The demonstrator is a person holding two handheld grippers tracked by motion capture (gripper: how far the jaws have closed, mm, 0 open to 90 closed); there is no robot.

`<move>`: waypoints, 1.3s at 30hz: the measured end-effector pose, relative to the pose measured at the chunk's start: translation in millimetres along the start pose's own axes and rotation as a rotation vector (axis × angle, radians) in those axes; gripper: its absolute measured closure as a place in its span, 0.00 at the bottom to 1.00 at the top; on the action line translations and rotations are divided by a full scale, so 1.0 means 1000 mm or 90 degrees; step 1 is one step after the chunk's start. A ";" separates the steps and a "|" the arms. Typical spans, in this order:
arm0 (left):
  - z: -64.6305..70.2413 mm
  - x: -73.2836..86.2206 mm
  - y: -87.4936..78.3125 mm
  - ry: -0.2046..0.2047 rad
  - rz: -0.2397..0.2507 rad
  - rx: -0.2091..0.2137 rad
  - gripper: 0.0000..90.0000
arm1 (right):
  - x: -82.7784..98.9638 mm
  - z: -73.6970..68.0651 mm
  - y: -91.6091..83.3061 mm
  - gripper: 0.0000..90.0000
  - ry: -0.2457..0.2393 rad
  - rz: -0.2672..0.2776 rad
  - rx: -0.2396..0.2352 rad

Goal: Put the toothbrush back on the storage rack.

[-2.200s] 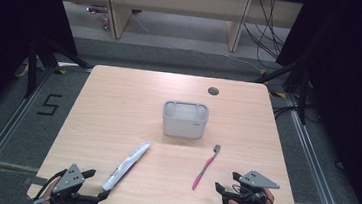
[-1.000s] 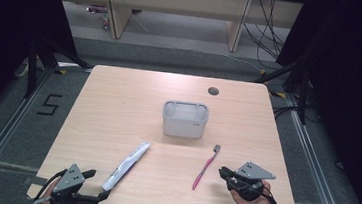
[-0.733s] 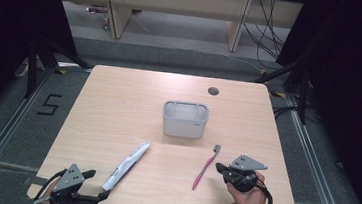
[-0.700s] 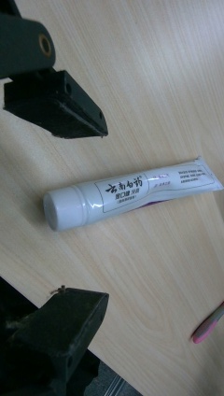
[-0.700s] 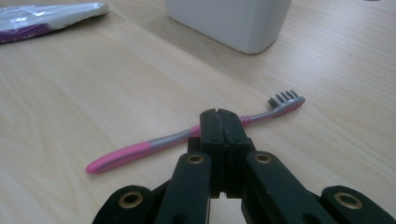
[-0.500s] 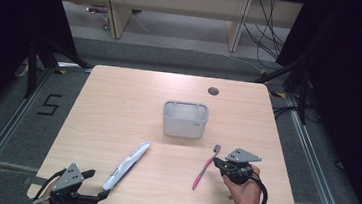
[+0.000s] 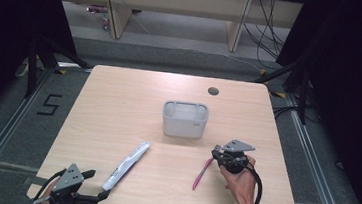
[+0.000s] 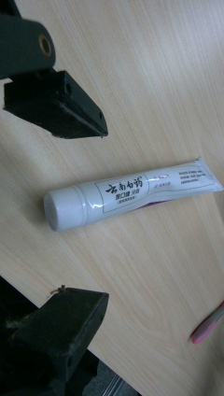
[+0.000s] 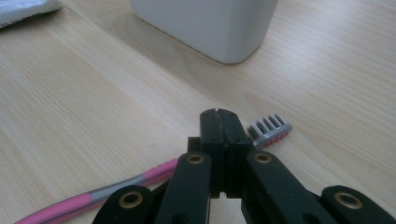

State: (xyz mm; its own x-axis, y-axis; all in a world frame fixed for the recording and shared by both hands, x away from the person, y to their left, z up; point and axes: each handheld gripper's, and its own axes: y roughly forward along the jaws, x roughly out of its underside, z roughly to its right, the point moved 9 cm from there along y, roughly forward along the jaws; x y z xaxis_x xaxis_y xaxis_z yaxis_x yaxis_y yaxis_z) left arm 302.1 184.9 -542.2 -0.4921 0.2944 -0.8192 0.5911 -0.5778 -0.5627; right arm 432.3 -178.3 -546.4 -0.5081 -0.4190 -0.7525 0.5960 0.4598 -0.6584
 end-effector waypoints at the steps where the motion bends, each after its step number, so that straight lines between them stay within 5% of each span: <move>1: 0.000 0.000 0.000 -0.005 0.002 -0.001 0.18 | 0.000 0.002 0.002 1.00 -0.020 -0.003 0.003; 8: 0.000 0.000 0.000 -0.004 0.001 0.000 0.18 | -0.001 -0.008 0.010 1.00 0.020 -0.026 -0.022; 15: -0.001 -0.001 -0.001 -0.003 0.005 0.000 0.18 | -0.003 -0.032 0.014 1.00 0.004 -0.037 -0.069; 18: -0.001 -0.001 -0.001 -0.005 0.007 -0.002 0.18 | -0.003 -0.039 0.015 1.00 -0.025 -0.032 -0.084; 19: 0.000 -0.001 -0.001 -0.006 0.007 -0.002 0.18 | -0.001 -0.044 0.014 1.00 -0.005 -0.042 -0.086; 20: 0.000 -0.001 -0.001 -0.003 0.006 0.001 0.18 | 0.000 -0.046 0.014 1.00 -0.029 -0.041 -0.094; 26: 0.000 -0.001 -0.002 -0.006 0.008 -0.002 0.18 | 0.006 -0.065 0.010 1.00 -0.028 -0.049 -0.134; 27: 0.000 -0.001 -0.002 -0.006 0.007 -0.003 0.18 | 0.009 -0.068 0.006 1.00 -0.020 -0.073 -0.132; 31: 0.000 -0.001 -0.003 -0.004 0.007 0.000 0.18 | 0.012 -0.072 0.007 1.00 -0.049 -0.061 -0.138; 39: 0.000 -0.002 -0.003 -0.003 0.008 -0.001 0.18 | 0.021 -0.080 0.003 1.00 -0.041 -0.088 -0.149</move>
State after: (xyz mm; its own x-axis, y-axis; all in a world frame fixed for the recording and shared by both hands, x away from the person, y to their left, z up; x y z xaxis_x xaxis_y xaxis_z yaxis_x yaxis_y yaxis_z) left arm 301.6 186.0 -539.4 -0.4878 0.2840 -0.8255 0.5982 -0.5799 -0.5530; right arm 373.6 -123.4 -565.3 -0.5291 -0.5362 -0.6578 0.3600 0.5601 -0.7461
